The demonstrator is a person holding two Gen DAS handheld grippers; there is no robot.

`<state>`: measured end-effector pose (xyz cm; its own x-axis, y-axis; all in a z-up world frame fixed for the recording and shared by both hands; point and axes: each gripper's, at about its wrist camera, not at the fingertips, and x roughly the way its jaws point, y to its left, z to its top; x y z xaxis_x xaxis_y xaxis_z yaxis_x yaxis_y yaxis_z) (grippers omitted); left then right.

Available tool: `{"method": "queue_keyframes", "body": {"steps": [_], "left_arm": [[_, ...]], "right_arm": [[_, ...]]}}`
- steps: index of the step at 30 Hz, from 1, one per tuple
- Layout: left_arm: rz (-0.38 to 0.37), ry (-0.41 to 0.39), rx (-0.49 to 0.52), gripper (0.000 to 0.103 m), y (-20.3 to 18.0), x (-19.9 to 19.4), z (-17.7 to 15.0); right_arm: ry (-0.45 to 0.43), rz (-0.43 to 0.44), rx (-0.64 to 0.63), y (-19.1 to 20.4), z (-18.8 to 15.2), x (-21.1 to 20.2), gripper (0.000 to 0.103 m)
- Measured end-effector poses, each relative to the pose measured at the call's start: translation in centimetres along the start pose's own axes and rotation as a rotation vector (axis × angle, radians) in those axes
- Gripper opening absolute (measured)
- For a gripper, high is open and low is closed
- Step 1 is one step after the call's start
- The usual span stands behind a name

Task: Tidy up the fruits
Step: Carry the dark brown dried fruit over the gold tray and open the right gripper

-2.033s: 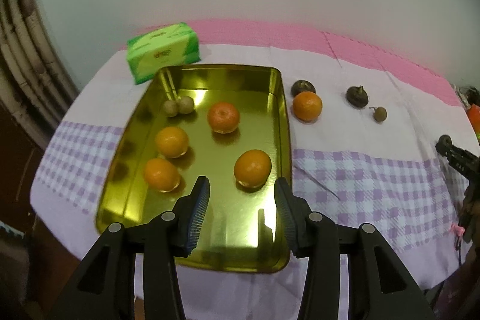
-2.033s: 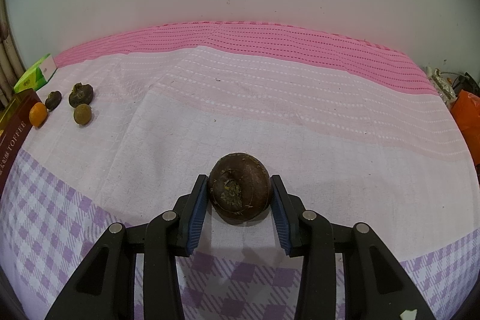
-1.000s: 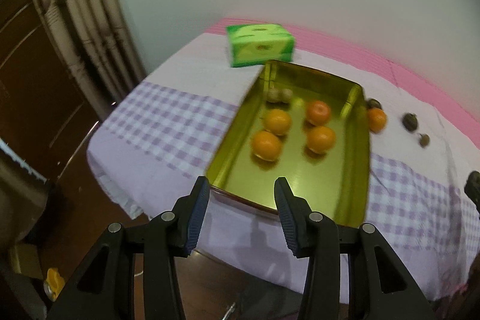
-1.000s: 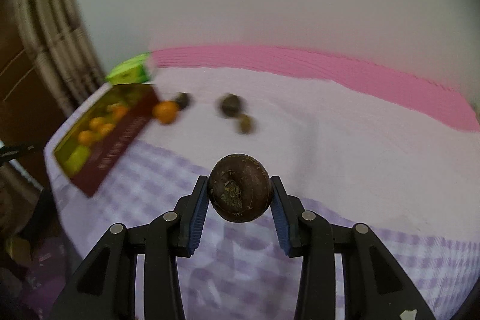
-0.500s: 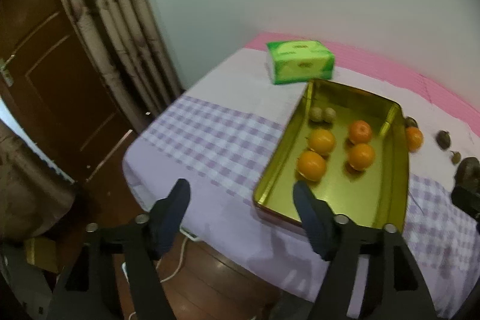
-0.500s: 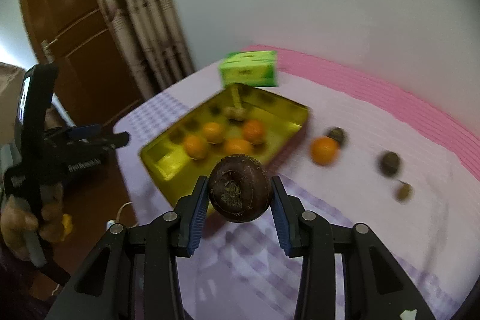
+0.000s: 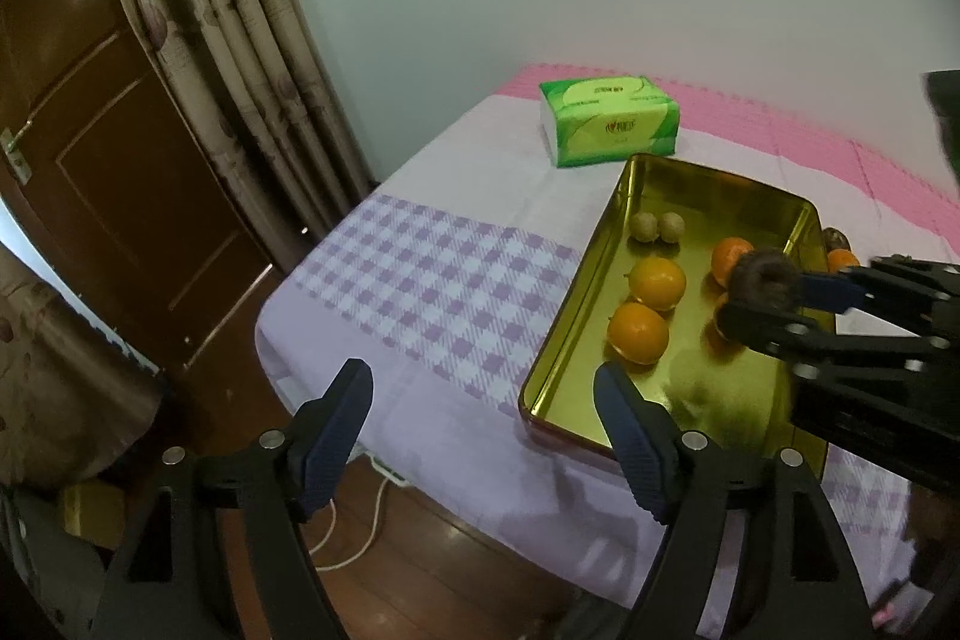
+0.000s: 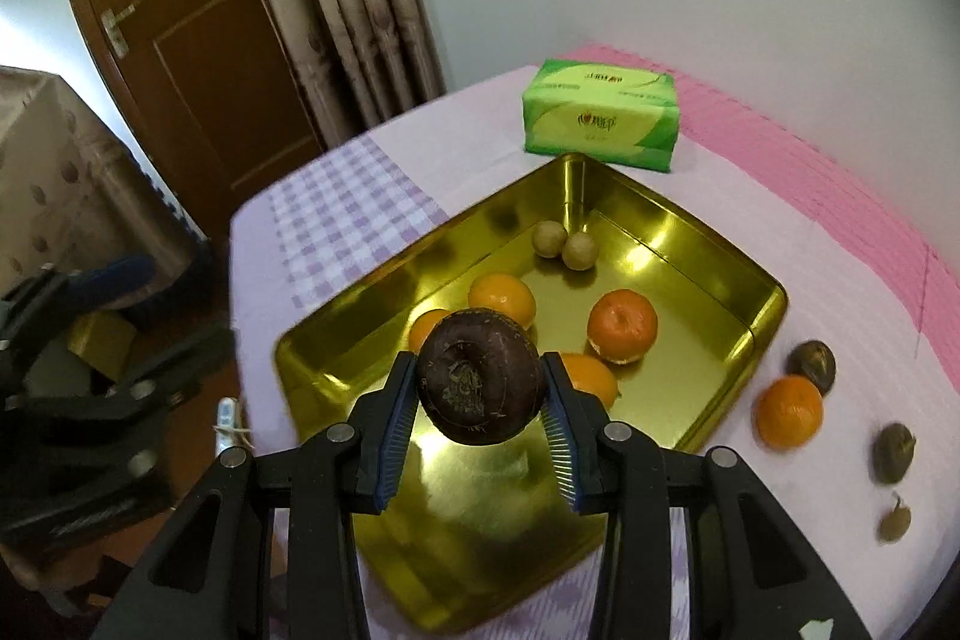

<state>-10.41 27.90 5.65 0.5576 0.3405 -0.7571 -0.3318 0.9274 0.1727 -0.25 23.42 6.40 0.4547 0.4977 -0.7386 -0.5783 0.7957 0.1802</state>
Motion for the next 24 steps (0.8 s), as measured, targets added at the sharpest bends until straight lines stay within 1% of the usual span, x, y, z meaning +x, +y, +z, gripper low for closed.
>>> {"method": "queue_keyframes", "body": {"steps": [3,8,24], "left_arm": [[-0.01,0.02,0.0,0.077,0.0,0.4,-0.1],[-0.019,0.021,0.008,0.077,-0.2,0.5,-0.1],[-0.032,0.055,0.032,0.078,-0.7,1.2,-0.2]], "right_arm": [[0.022,0.004,0.006,-0.1,0.4,1.6,0.037],[0.052,-0.013,-0.013,0.1,0.5,3.3,0.037],[0.07,-0.014,0.003,-0.4,0.7,4.7,0.037]]}}
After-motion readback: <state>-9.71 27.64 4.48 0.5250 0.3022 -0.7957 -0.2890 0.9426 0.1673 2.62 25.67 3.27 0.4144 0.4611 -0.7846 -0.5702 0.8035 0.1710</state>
